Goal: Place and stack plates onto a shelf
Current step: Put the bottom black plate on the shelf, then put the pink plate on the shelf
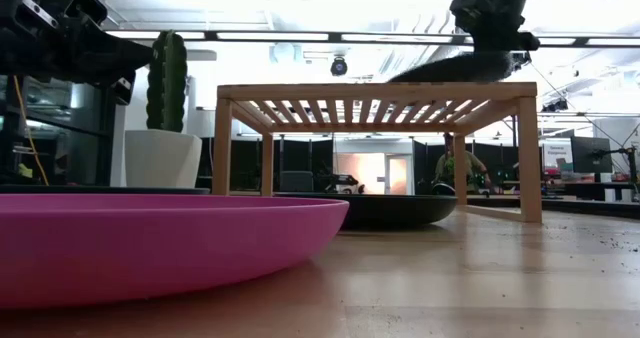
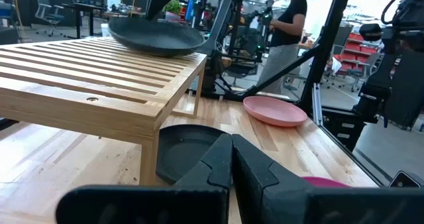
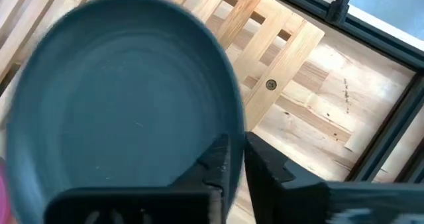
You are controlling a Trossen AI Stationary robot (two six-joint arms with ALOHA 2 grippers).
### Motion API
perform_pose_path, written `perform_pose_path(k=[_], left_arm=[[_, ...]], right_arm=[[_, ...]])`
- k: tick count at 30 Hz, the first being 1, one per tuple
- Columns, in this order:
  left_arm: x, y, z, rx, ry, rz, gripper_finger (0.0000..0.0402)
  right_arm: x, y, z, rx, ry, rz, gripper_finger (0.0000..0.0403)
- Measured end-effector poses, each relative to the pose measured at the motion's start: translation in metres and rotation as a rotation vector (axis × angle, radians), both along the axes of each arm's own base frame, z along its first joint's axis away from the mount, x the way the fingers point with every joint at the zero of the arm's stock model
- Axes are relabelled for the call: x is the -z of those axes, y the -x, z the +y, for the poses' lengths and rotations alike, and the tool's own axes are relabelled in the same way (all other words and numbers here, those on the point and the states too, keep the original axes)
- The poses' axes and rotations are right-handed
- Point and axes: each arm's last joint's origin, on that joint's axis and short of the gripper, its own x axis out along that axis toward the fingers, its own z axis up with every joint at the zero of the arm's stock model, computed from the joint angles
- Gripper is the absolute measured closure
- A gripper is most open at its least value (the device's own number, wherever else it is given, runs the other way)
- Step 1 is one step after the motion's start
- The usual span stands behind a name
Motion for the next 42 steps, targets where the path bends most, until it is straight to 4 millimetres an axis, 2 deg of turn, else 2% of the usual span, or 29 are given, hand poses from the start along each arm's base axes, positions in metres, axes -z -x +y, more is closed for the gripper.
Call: perform_pose_path(k=[9,14,19,22,26,30,34,38,42], left_arm=[[0.0,0.0,0.0,0.0,0.0,0.0,0.0401],[0.0,0.0,0.0,0.0,0.0,0.0,0.0401],[0.0,0.0,0.0,0.0,0.0,0.0,0.0401],[0.0,0.0,0.0,0.0,0.0,0.0,0.0401],[0.0,0.0,0.0,0.0,0.0,0.0,0.0401],[0.0,0.0,0.0,0.0,-0.01,0.0,0.0401],[0.0,0.0,0.0,-0.009,0.003,-0.001,0.0401],[0.0,0.0,0.001,-0.022,0.017,-0.003,0.0401],[-0.011,0.001,0.001,-0.014,0.304,-0.121,0.0401]], right_arm=[[-0.002,0.002,-0.001,0.001,0.073,0.047,0.0299],[-0.028,0.012,0.008,-0.021,0.155,-0.037,0.0284],[-0.049,0.033,0.04,-0.053,0.266,-0.229,0.0284],[-0.046,0.046,0.061,-0.049,0.286,-0.398,0.0284],[-0.03,0.055,0.086,-0.081,0.235,-0.695,0.0284],[-0.017,0.049,0.102,-0.203,0.184,-1.035,0.0284],[-0.009,0.034,0.113,-0.308,0.173,-1.223,0.0284],[-0.007,0.016,0.121,-0.393,0.176,-1.232,0.0284],[-0.015,0.002,0.125,-0.442,0.201,-1.166,0.0284]])
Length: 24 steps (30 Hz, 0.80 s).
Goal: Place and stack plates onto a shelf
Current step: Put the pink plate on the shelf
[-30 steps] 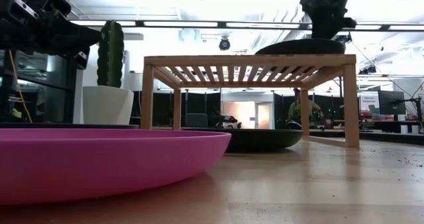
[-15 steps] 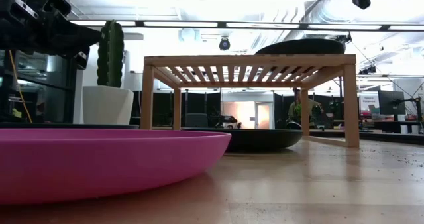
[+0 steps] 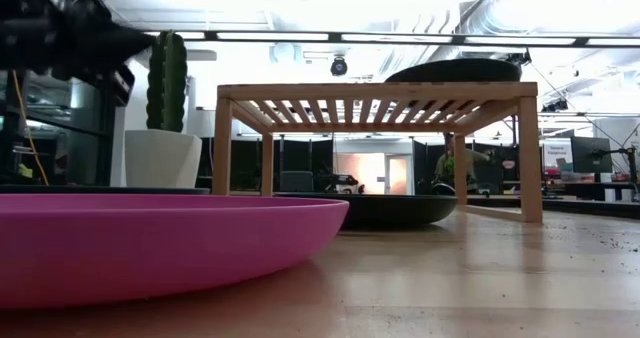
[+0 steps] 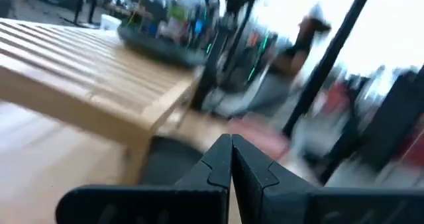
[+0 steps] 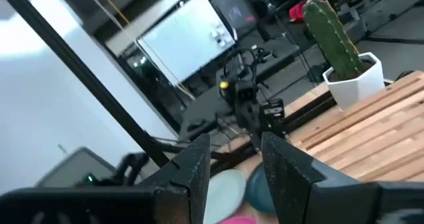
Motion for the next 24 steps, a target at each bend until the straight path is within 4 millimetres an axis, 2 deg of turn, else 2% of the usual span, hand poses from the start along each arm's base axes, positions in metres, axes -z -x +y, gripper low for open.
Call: perform_pose_path(k=[3,5,7,9,11,14,17,20,24], left_arm=[[-0.013,0.003,0.002,-0.022,0.239,-0.153,0.0401],[-0.02,0.005,0.003,-0.016,0.336,-0.24,0.0401],[-0.024,0.007,0.004,-0.04,0.369,-0.29,0.0401],[-0.028,0.009,0.007,-0.147,0.364,-0.346,0.0401],[-0.032,0.012,0.011,-0.247,0.435,-0.421,0.0401],[-0.043,0.017,0.011,-0.227,0.465,-0.483,0.0393],[-0.067,0.02,0.009,-0.159,0.442,-0.493,0.037],[-0.095,0.019,0.007,-0.125,0.389,-0.429,0.0337],[-0.138,0.008,0.001,-0.022,0.3,-0.248,0.0288]], right_arm=[[-0.006,-0.006,0.001,0.006,0.045,0.062,0.0284],[-0.01,-0.009,0.001,0.015,0.064,0.097,0.0284],[-0.015,-0.011,0.001,0.022,0.07,0.114,0.0284],[-0.019,-0.014,0.001,0.022,0.071,0.123,0.0284],[-0.021,-0.017,0.001,0.022,0.071,0.128,0.0284],[-0.024,-0.02,0.0,0.022,0.071,0.128,0.0284],[-0.023,-0.025,0.0,0.022,0.063,0.141,0.0284],[-0.02,-0.03,0.0,0.022,0.056,0.155,0.0284],[-0.018,-0.034,0.0,0.023,0.027,0.17,0.0284]])
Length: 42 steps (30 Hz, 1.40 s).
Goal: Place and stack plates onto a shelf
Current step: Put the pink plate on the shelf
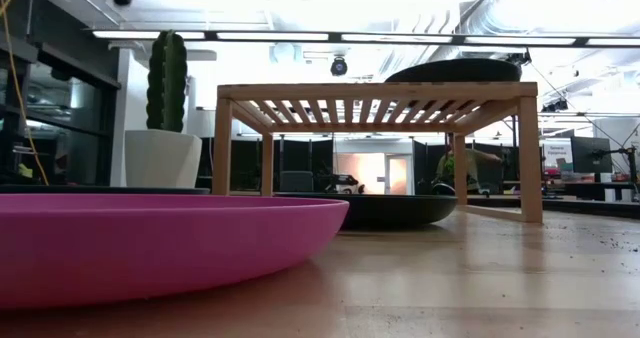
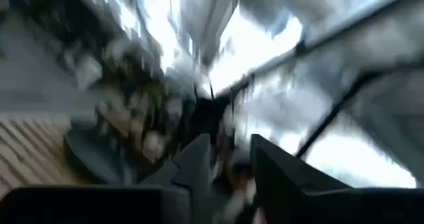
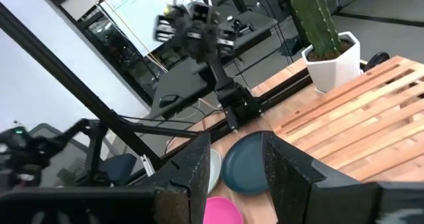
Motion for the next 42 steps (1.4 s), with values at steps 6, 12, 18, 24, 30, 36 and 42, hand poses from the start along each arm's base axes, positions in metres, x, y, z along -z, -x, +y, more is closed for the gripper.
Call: perform_pose_path(k=[6,12,18,24,30,36,42], left_arm=[[-0.029,-0.033,-0.017,0.328,-0.088,0.374,0.0241],[0.0,-0.068,-0.051,0.733,-0.026,0.76,0.0236],[0.04,-0.085,-0.092,0.912,-0.066,1.083,0.0236],[0.074,-0.101,-0.116,0.831,-0.138,1.275,0.0236],[0.106,-0.114,-0.127,0.652,-0.255,1.416,0.0236],[0.127,-0.123,-0.133,0.56,-0.309,1.483,0.0236],[0.132,-0.136,-0.141,0.578,-0.293,1.398,0.0236]], right_arm=[[-0.001,-0.001,0.0,0.014,-0.006,-0.015,0.0284],[-0.002,-0.001,-0.001,0.033,0.004,-0.024,0.0284],[-0.002,-0.001,-0.001,0.033,0.009,-0.02,0.0284],[-0.001,-0.001,-0.001,0.031,0.023,-0.017,0.0284],[0.001,-0.001,-0.001,0.026,0.023,0.007,0.0284],[0.002,-0.001,-0.001,0.022,0.022,0.013,0.0284],[0.003,0.0,-0.001,0.021,0.022,0.03,0.0284]])
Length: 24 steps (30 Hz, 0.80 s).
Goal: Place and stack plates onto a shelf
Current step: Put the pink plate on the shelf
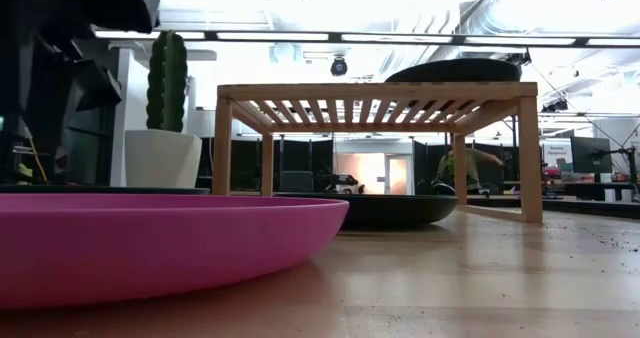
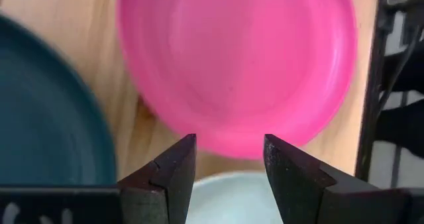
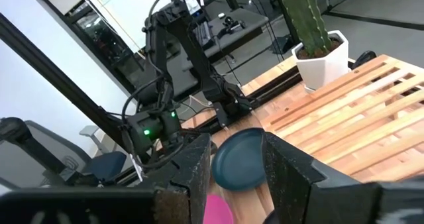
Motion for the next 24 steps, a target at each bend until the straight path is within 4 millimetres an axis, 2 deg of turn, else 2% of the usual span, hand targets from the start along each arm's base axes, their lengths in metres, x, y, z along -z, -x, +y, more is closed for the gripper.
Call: perform_pose_path(k=[14,24], left_arm=[[0.013,-0.012,0.007,-0.514,0.22,0.168,0.0236],[0.033,-0.015,0.004,-0.586,0.193,0.242,0.0236]], right_arm=[[0.005,0.001,0.0,-0.003,0.007,0.05,0.0284],[0.005,0.001,0.0,-0.003,0.007,0.058,0.0284]])
